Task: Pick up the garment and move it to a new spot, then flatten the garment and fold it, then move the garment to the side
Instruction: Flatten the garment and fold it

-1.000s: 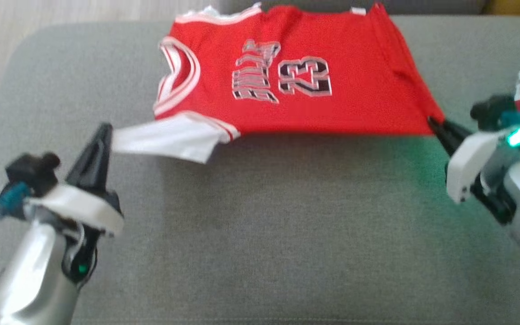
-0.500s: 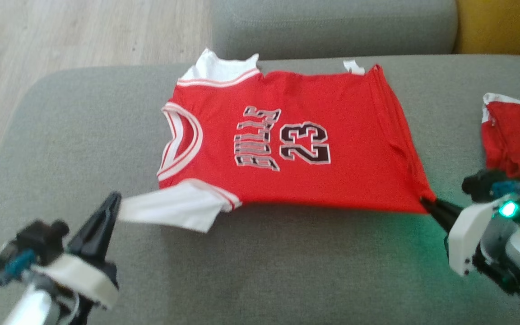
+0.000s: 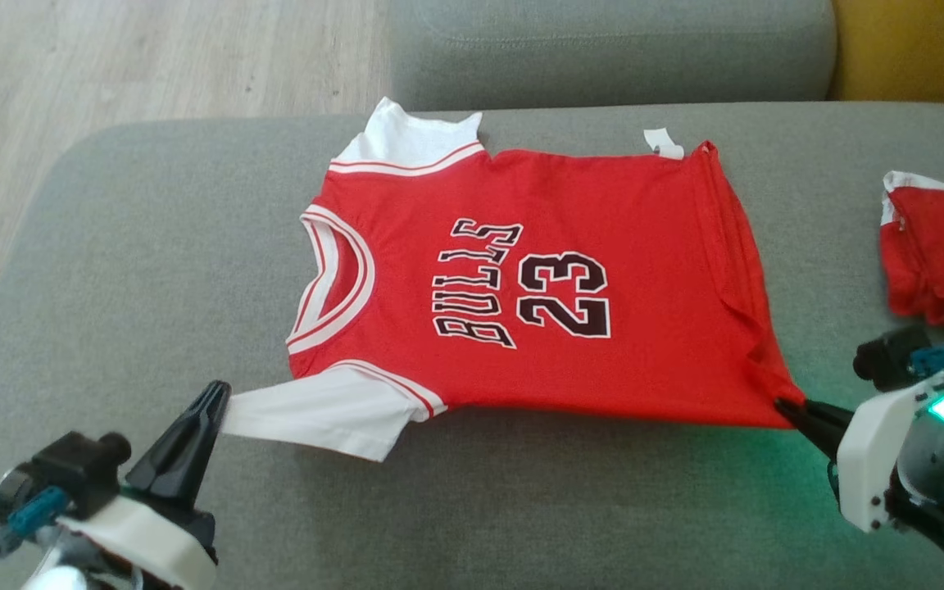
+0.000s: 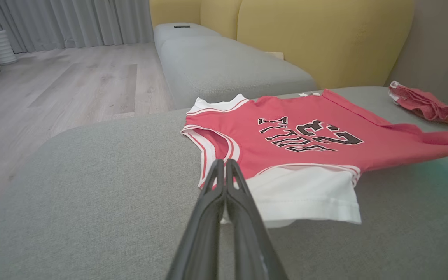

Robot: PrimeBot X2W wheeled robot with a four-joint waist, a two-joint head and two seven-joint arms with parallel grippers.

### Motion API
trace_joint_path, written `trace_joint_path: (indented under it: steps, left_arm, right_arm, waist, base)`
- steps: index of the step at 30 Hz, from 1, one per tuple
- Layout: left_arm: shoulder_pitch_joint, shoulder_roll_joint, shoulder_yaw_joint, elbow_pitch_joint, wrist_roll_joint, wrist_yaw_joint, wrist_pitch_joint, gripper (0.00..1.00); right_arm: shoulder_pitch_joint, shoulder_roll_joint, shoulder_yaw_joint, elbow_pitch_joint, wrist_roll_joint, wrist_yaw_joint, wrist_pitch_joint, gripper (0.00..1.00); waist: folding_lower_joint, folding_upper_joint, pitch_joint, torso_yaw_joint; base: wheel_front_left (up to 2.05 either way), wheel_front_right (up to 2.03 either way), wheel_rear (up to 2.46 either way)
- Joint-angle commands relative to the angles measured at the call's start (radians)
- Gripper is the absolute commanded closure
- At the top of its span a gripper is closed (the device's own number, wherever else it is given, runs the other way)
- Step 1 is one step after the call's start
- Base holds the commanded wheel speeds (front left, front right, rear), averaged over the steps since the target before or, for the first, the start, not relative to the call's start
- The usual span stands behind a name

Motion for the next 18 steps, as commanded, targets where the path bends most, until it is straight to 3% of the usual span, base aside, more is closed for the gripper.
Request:
trace_joint_path:
  steps: [1, 8, 18]
  left_arm:
    - [-0.064, 0.043, 0.051, -0.031, 0.009, 0.011, -0.001, 1.0]
    - [-0.186, 0.066, 0.035, 0.003, 0.033, -0.007, 0.036, 1.0]
    - [-0.459, 0.057, -0.055, 0.17, 0.063, -0.044, 0.069, 1.0]
  right_arm:
    - [-0.007, -0.042, -0.016, -0.021, -0.01, -0.001, 0.004, 1.0]
    - [-0.053, -0.017, -0.079, -0.031, -0.065, -0.001, 0.077, 1.0]
    - [-0.159, 0.037, -0.128, 0.016, -0.111, -0.001, 0.194, 1.0]
  waist:
    - [0.0001, -0.0001, 0.007, -0.001]
    - [0.0001, -0.0001, 0.071, -0.013]
    - [0.0001, -0.0001, 0.185, -0.025]
  base:
    - [0.0, 0.0, 0.0]
    - [0.0, 0.0, 0.0]
    - [0.0, 0.0, 0.0]
